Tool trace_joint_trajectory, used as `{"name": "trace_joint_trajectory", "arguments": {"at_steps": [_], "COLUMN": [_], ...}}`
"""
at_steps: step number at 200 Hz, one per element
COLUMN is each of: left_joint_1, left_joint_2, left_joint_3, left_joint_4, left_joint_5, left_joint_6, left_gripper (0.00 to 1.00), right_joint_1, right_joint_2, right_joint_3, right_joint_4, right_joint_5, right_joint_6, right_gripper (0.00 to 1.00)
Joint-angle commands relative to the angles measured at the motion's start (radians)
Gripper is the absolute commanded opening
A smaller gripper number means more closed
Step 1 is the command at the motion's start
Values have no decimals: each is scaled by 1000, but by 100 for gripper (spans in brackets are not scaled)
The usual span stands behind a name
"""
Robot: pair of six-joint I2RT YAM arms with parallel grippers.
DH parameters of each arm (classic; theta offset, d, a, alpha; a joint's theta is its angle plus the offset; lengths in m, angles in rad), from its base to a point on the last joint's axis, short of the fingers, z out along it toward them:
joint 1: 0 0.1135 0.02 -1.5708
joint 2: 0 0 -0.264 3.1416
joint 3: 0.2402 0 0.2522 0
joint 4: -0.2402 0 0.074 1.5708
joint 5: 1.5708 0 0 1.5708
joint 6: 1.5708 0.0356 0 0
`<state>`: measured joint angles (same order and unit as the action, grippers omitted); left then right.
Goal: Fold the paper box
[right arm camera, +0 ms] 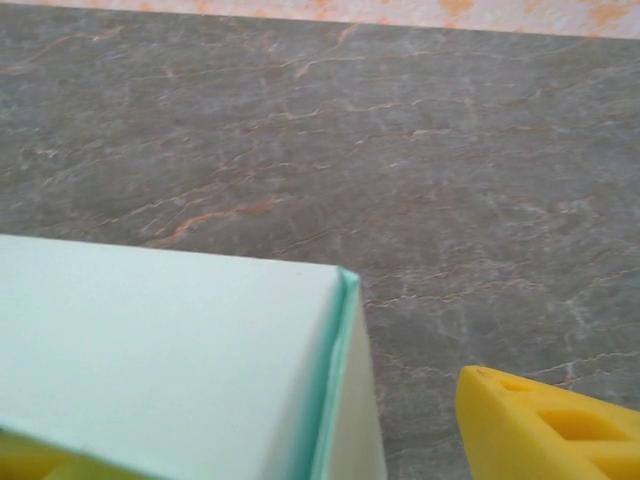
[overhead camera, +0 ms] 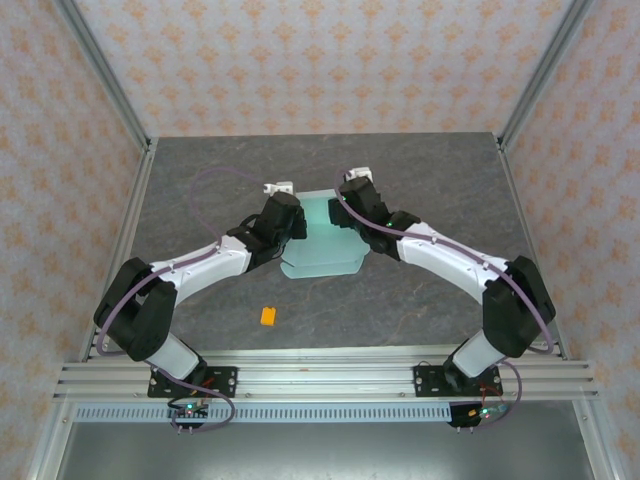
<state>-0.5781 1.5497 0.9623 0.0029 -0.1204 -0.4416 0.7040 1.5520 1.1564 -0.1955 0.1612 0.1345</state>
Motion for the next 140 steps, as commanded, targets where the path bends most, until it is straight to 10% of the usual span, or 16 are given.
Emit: {"name": "trace_joint_trajectory", "arguments": {"at_steps": [1, 140], "left_joint_1": [2, 6], "left_joint_2": [18, 4], "left_joint_3": [28, 19], "left_joint_4": [-25, -37], "left_joint_5": [-29, -27], "left_joint_6": [18, 15], "left_gripper": [0, 0], "right_joint_1": [2, 2], "right_joint_2": [-46, -38], "right_joint_3": [8, -9], "right_joint_4": [-40, -214], "right_joint_5": [-65, 50], "right_joint_6": [2, 54], "right_gripper": [72, 63]}}
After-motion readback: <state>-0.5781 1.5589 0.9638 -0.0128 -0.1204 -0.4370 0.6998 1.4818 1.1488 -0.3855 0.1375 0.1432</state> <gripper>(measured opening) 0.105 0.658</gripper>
